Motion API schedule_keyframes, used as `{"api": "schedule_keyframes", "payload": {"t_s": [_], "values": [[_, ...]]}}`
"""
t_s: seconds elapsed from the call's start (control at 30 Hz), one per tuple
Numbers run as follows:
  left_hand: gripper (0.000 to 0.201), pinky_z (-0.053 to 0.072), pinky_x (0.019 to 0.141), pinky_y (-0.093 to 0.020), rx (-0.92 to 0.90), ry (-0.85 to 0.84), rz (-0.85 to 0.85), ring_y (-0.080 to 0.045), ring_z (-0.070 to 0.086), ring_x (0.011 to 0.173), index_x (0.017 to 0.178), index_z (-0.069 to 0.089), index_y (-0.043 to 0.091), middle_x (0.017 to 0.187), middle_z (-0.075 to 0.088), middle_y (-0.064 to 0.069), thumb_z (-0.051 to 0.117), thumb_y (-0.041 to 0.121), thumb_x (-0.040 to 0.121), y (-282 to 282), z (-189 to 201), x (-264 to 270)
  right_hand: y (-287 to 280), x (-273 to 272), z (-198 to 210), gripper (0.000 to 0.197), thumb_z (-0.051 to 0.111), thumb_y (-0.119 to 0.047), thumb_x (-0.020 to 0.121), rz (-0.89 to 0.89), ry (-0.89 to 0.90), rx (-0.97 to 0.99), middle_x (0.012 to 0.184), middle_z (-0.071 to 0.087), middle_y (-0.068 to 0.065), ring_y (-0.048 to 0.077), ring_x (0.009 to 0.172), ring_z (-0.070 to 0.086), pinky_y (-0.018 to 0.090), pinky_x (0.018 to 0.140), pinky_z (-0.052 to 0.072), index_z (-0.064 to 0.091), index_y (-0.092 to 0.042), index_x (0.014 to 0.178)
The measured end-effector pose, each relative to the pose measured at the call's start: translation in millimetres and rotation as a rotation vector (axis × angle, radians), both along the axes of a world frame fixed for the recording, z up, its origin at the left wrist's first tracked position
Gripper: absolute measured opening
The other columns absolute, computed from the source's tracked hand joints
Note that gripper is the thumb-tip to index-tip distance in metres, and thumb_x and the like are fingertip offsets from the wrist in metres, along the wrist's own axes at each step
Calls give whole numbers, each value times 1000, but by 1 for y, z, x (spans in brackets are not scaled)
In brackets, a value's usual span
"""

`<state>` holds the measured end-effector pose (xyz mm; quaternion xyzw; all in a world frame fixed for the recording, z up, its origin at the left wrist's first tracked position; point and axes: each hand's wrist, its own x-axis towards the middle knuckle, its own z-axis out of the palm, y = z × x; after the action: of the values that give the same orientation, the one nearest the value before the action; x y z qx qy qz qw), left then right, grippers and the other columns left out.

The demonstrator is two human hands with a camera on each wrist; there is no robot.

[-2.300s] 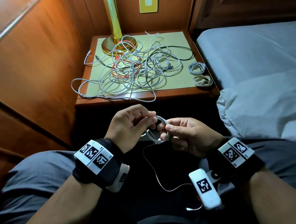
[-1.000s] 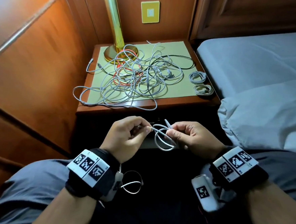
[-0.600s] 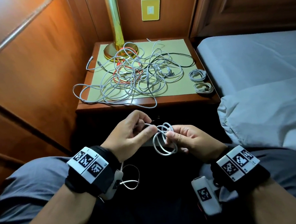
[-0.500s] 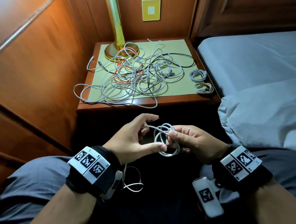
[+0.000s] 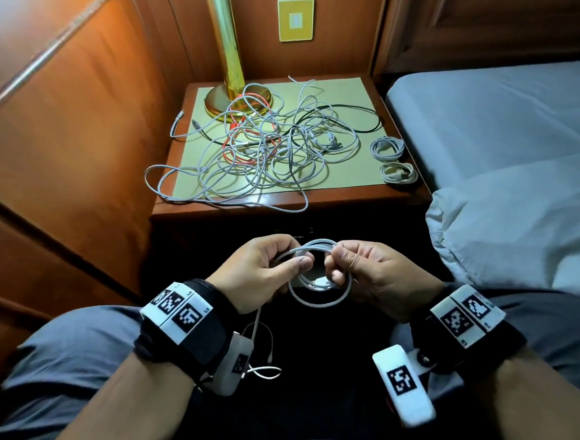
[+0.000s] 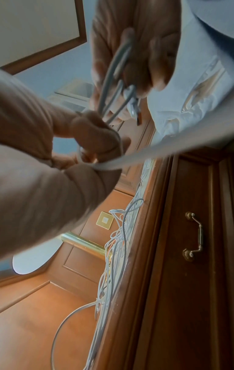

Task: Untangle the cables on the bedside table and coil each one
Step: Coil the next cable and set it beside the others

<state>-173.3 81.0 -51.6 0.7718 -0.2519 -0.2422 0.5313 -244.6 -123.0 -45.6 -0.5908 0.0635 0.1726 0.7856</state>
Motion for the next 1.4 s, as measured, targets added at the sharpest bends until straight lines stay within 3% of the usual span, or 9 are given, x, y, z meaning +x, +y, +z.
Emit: {"api": "schedule_keyframes", "payload": {"t_s": [0.17, 0.3, 0.5, 0.67, 0.77, 0.87, 1.0, 1.2, 1.4], "values": [[20, 53, 67, -30, -156, 28, 60, -14, 65, 71, 96, 70, 13, 84, 72, -7, 67, 32, 93, -7, 13, 0, 1, 5, 13, 25, 47, -30, 94, -68, 3, 28, 59, 42, -3, 8, 44, 28, 20, 40, 18, 58, -8, 90], [13, 50, 79, -20, -107, -265, 133, -2, 65, 82, 98, 73, 20, 87, 73, 10, 62, 28, 98, -6, 30, -1, 5, 7, 32, 29, 42, -25, 103, -155, -74, -35, 61, 38, 0, 9, 46, 30, 17, 40, 23, 57, -8, 86], [24, 53, 80, -25, 60, -810, 229, -9, 69, 84, 100, 78, 15, 92, 76, 5, 61, 32, 96, 15, 75, -18, 13, -18, 72, 33, 51, -45, 89, 28, -143, -157, 58, 39, -5, 6, 43, 27, 16, 37, 25, 52, -13, 83], [27, 50, 79, -23, 10, -899, 313, -14, 71, 84, 97, 79, 12, 91, 77, 0, 60, 31, 95, 30, 115, -48, 24, -56, 116, 29, 48, -37, 96, 47, -227, -200, 61, 38, -4, 8, 49, 24, 19, 42, 22, 49, -14, 79], [27, 48, 79, -23, -5, -881, 322, -10, 67, 86, 99, 76, 11, 94, 76, -1, 56, 28, 99, 33, 139, -69, 30, -69, 145, 29, 42, -31, 104, 19, -272, -266, 59, 39, -4, 7, 47, 25, 19, 42, 22, 46, -14, 81], [35, 39, 78, -4, 19, -766, 229, 10, 56, 81, 118, 69, 16, 110, 69, 6, 53, 40, 100, 31, 163, -77, 31, -64, 170, 30, 42, -30, 105, -26, -316, -317, 56, 41, -6, 9, 48, 26, 20, 43, 23, 47, -14, 81], [59, 51, 84, -23, -24, -552, 122, -3, 62, 78, 138, 53, 34, 126, 63, 18, 60, 62, 86, 23, 168, -51, 28, -33, 186, 30, 41, -30, 106, -38, -363, -348, 60, 38, -2, 10, 51, 27, 25, 48, 20, 48, -12, 83], [6, 38, 48, -21, -259, -272, 250, -10, 45, 54, 92, 72, 19, 69, 65, 6, 68, 23, 93, 9, 135, 26, 32, 45, 160, 32, 43, -31, 104, -52, -319, -293, 55, 40, -5, 7, 44, 25, 20, 42, 19, 50, -13, 79], [11, 43, 50, -12, -450, -119, 391, -3, 54, 50, 100, 60, 2, 69, 66, -3, 65, -1, 91, 9, 80, 70, 45, 106, 94, 47, 57, -56, 82, -149, -178, -196, 56, 44, -6, 8, 47, 34, 23, 43, 26, 60, -9, 86]]}}
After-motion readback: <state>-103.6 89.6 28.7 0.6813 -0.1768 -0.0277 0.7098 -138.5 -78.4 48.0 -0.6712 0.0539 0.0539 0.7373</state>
